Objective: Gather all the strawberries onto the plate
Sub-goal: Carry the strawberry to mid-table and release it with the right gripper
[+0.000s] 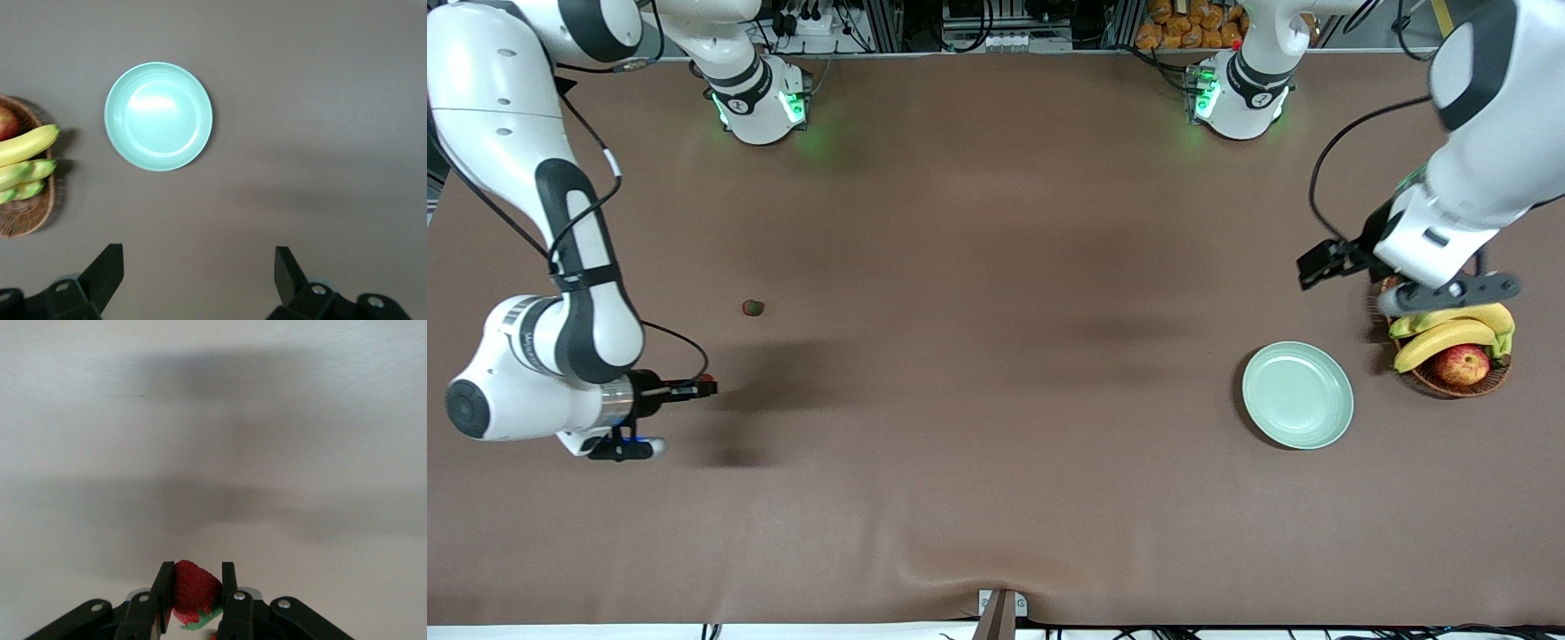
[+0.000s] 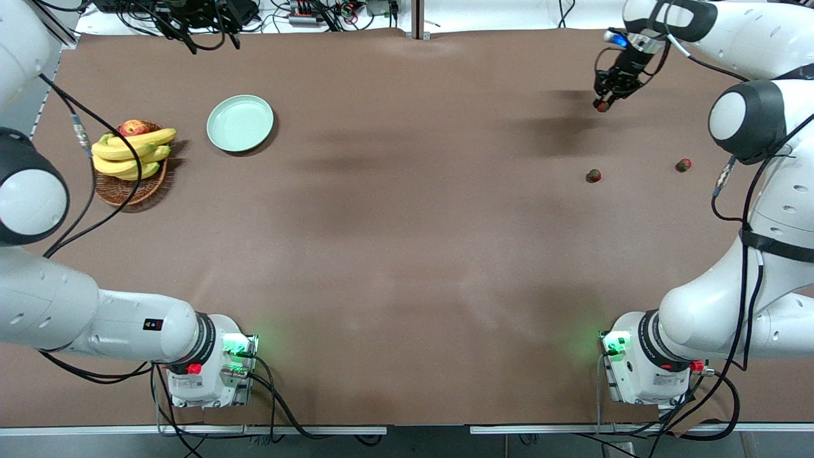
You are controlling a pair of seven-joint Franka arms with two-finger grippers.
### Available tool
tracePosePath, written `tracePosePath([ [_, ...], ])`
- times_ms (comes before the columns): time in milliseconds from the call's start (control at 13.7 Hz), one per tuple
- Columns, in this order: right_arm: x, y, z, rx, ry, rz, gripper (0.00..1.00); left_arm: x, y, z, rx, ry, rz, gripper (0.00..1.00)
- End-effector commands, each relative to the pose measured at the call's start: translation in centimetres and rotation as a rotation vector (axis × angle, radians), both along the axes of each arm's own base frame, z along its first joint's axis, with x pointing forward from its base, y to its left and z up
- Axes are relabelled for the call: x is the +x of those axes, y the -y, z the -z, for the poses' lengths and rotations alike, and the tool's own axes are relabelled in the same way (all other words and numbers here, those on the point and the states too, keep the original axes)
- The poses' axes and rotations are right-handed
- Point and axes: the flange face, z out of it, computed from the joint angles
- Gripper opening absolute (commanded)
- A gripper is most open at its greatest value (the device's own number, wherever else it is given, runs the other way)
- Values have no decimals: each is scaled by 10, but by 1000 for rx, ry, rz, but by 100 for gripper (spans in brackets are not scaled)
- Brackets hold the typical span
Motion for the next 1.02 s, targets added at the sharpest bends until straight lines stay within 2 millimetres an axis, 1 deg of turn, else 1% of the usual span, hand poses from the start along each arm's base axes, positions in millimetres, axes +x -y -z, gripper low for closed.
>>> tracePosePath([
  [0,-2,-76,-9,-15,-44,96,0,10,7,22,11,22,-14,100],
  [73,-4,-100,-11,32,-61,134,0,13,9,30,10,28,-28,100],
  [218,-7,-135,-14,145,-96,199,0,22,12,45,4,33,-54,100],
  [291,-9,-157,-18,185,-112,225,0,26,12,54,4,34,-55,100],
  [437,-16,-212,-23,216,-138,307,0,34,12,71,-2,41,-65,100],
  [510,-20,-239,-26,228,-142,361,0,33,15,80,-5,46,-102,100],
  [583,-25,-269,-28,245,-134,394,0,31,25,83,-11,50,-139,100],
  [655,-30,-299,-30,268,-124,434,0,33,30,91,-13,41,-157,100],
  [801,-47,-358,-35,316,-93,497,0,38,28,108,-21,26,-172,100],
  [874,-55,-383,-36,334,-87,539,0,39,27,115,-23,13,-184,100],
  [947,-69,-412,-37,339,-80,564,0,41,27,124,-21,1,-196,100],
])
